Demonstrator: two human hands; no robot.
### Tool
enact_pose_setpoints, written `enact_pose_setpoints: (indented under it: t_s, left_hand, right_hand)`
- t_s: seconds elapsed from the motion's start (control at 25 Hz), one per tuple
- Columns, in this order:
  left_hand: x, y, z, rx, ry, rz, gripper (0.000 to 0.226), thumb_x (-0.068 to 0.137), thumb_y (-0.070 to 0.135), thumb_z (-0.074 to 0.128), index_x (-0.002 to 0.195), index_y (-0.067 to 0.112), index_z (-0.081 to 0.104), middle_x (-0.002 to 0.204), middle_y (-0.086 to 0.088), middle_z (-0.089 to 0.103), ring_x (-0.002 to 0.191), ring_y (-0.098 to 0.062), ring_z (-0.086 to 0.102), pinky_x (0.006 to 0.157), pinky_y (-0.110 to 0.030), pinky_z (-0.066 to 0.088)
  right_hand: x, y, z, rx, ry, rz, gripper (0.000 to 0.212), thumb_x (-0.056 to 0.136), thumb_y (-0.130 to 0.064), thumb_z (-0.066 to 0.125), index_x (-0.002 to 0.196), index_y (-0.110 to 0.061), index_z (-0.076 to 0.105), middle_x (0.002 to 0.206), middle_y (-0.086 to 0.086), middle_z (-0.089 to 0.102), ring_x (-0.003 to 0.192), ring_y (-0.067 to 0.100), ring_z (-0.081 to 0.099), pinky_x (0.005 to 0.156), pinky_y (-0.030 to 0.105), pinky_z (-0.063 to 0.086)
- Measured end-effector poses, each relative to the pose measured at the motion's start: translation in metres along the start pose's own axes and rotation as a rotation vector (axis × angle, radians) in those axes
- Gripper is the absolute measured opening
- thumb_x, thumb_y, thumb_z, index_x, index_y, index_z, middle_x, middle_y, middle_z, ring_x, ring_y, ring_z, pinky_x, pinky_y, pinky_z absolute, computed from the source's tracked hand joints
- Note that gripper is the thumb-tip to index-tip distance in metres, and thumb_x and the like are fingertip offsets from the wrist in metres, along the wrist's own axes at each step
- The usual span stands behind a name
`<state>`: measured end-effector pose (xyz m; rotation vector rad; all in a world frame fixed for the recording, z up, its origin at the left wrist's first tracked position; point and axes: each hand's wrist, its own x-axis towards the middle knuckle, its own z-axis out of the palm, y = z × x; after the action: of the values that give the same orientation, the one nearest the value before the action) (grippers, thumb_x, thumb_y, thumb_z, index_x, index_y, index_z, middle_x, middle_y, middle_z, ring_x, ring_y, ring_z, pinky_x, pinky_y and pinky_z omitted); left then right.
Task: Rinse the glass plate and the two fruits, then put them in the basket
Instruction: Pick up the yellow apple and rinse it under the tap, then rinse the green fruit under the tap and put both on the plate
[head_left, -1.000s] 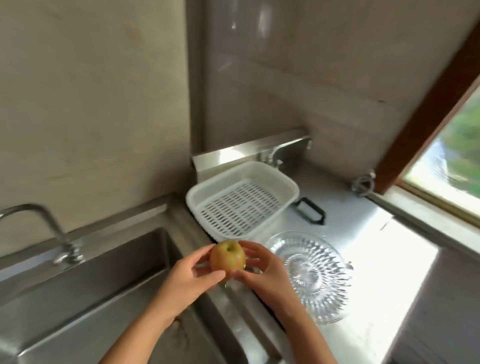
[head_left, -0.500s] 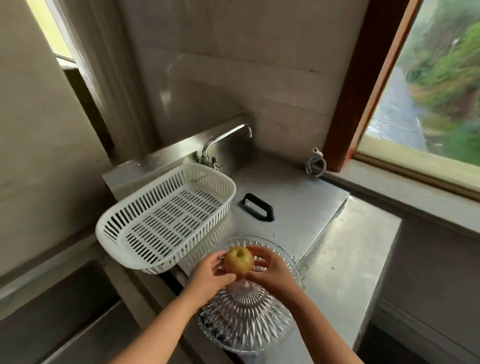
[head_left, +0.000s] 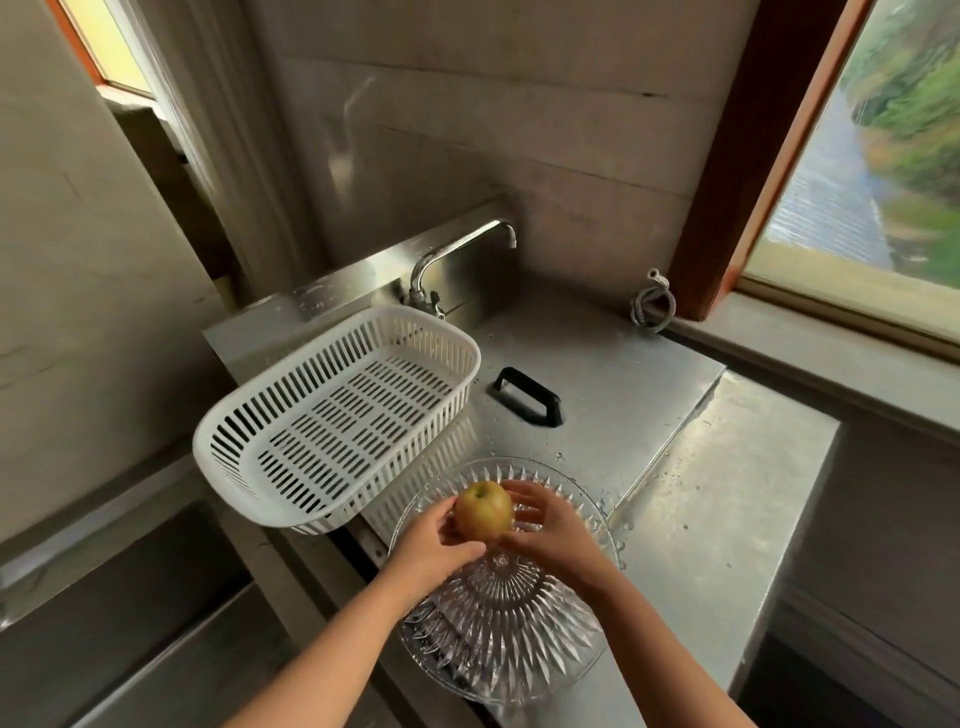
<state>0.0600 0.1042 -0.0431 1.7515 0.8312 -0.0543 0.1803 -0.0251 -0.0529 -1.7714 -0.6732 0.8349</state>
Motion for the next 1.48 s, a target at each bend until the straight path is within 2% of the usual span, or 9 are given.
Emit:
enact_pose_setpoints:
  t_s: [0.16, 0.32, 0.48, 0.64, 0.72, 0.88, 1.08, 1.32, 1.48]
  left_hand:
    - [0.001, 0.006, -0.004, 0.089, -0.007, -0.006, 0.070, 0.074, 0.013, 0.073, 0.136, 0.019, 0.042, 0.109, 0.009, 0.057, 0.100, -0.008, 0.056, 0.095, -0.038, 0.051]
    - [-0.013, 0.014, -0.012, 0.024, -0.045, -0.043, 0.075, 0.076, 0.010, 0.070, 0.141, 0.020, 0.034, 0.138, -0.005, 0.050, 0.111, -0.016, 0.056, 0.094, -0.040, 0.051]
    - [-0.049, 0.028, -0.033, -0.113, -0.017, -0.011, 0.069, 0.080, 0.014, 0.067, 0.140, 0.021, 0.035, 0.138, -0.005, 0.048, 0.113, -0.016, 0.055, 0.088, -0.029, 0.052]
    - [-0.103, 0.028, -0.073, -0.255, 0.082, 0.031, 0.061, 0.083, 0.015, 0.064, 0.138, 0.020, 0.038, 0.135, -0.006, 0.052, 0.116, -0.016, 0.054, 0.086, -0.029, 0.050]
    - [-0.136, 0.012, -0.099, -0.315, 0.183, 0.019, 0.058, 0.085, 0.013, 0.062, 0.138, 0.020, 0.038, 0.133, -0.007, 0.053, 0.111, -0.014, 0.054, 0.081, -0.025, 0.049]
    - [-0.216, -0.044, -0.152, -0.445, 0.452, -0.051, 0.055, 0.087, 0.010, 0.058, 0.138, 0.019, 0.039, 0.132, -0.008, 0.055, 0.107, -0.015, 0.055, 0.093, -0.036, 0.046]
    - [-0.353, -0.143, -0.187, -0.647, 0.898, -0.215, 0.046, 0.088, 0.011, 0.058, 0.132, 0.017, 0.045, 0.127, -0.008, 0.057, 0.107, -0.015, 0.056, 0.092, -0.035, 0.046]
    - [-0.526, -0.245, -0.192, -0.866, 1.368, -0.353, 0.043, 0.087, 0.004, 0.058, 0.129, 0.008, 0.048, 0.120, -0.014, 0.058, 0.095, -0.020, 0.055, 0.070, -0.028, 0.043]
    - [-0.612, -0.303, -0.201, -0.941, 1.490, -0.436, 0.044, 0.088, -0.002, 0.052, 0.131, 0.003, 0.043, 0.113, -0.014, 0.055, 0.081, -0.015, 0.055, 0.058, -0.019, 0.044]
  right_hand:
    - [0.001, -0.008, -0.003, -0.024, -0.018, 0.028, 0.063, 0.067, -0.008, 0.076, 0.124, -0.020, 0.053, 0.111, -0.002, 0.057, 0.097, 0.012, 0.060, 0.075, 0.022, 0.056]
    - [-0.008, -0.016, -0.007, -0.030, -0.007, 0.029, 0.065, 0.068, -0.006, 0.076, 0.127, -0.015, 0.050, 0.111, 0.002, 0.059, 0.099, 0.014, 0.060, 0.065, 0.015, 0.054]
    - [-0.027, -0.043, -0.004, -0.032, 0.018, -0.032, 0.060, 0.068, -0.008, 0.078, 0.121, -0.022, 0.055, 0.111, -0.001, 0.064, 0.097, 0.004, 0.061, 0.066, 0.011, 0.053]
    - [-0.040, -0.090, 0.037, -0.029, -0.133, -0.114, 0.056, 0.071, -0.004, 0.075, 0.119, -0.023, 0.057, 0.111, 0.002, 0.064, 0.100, 0.014, 0.063, 0.078, 0.017, 0.055]
    - [-0.043, -0.113, 0.074, -0.057, -0.258, -0.138, 0.057, 0.072, -0.003, 0.074, 0.123, -0.017, 0.055, 0.111, 0.003, 0.063, 0.098, 0.016, 0.064, 0.080, 0.021, 0.055]
    - [-0.048, -0.143, 0.172, -0.131, -0.493, -0.193, 0.053, 0.073, 0.000, 0.072, 0.121, -0.014, 0.056, 0.112, 0.010, 0.061, 0.092, 0.019, 0.064, 0.085, 0.031, 0.053]
    - [-0.087, -0.167, 0.327, -0.307, -0.884, -0.293, 0.048, 0.076, 0.001, 0.068, 0.122, -0.008, 0.056, 0.106, 0.008, 0.061, 0.076, 0.012, 0.060, 0.072, 0.028, 0.049]
    - [-0.206, -0.180, 0.518, -0.414, -1.282, -0.354, 0.042, 0.081, 0.009, 0.061, 0.122, 0.002, 0.053, 0.103, 0.012, 0.055, 0.073, 0.017, 0.057, 0.059, 0.017, 0.044]
    - [-0.287, -0.177, 0.622, -0.420, -1.421, -0.325, 0.044, 0.081, 0.001, 0.064, 0.124, -0.003, 0.053, 0.104, 0.011, 0.056, 0.082, 0.017, 0.055, 0.058, 0.017, 0.045]
